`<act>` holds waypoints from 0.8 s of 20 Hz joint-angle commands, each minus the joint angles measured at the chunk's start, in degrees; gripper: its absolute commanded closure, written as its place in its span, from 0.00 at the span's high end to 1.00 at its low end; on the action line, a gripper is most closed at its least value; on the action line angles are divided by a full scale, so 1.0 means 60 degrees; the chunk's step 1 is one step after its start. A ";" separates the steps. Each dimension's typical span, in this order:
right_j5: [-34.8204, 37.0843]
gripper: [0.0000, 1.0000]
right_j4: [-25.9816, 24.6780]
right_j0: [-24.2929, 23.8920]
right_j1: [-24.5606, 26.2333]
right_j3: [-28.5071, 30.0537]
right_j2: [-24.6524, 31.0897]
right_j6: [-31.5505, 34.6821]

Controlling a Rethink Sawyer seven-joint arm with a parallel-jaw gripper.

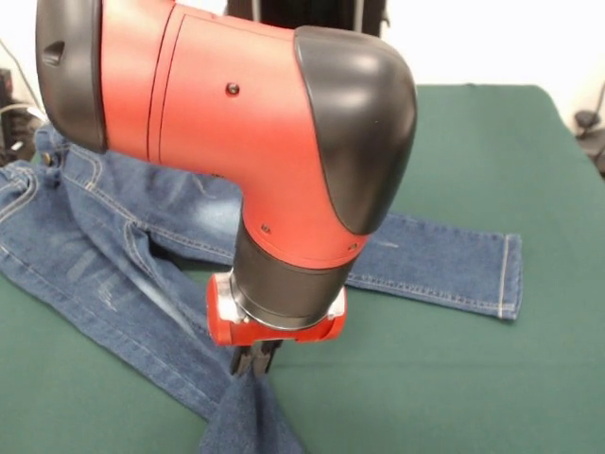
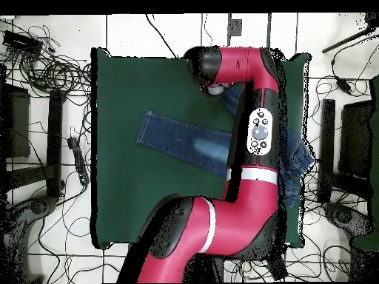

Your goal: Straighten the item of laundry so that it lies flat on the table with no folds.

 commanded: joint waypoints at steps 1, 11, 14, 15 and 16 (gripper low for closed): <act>-0.0258 0.00 0.0496 0.0626 -0.0029 0.1850 -0.0253 0.3184; -0.0291 0.00 0.0775 0.0813 -0.0051 0.1880 -0.0570 0.3508; -0.0184 0.00 0.0977 0.0803 0.0048 0.1767 -0.0575 0.3680; -0.0128 0.00 0.1053 0.0784 0.0077 0.1750 -0.0556 0.3753; -0.0108 0.00 0.1102 0.0783 0.0086 0.1753 -0.0546 0.3797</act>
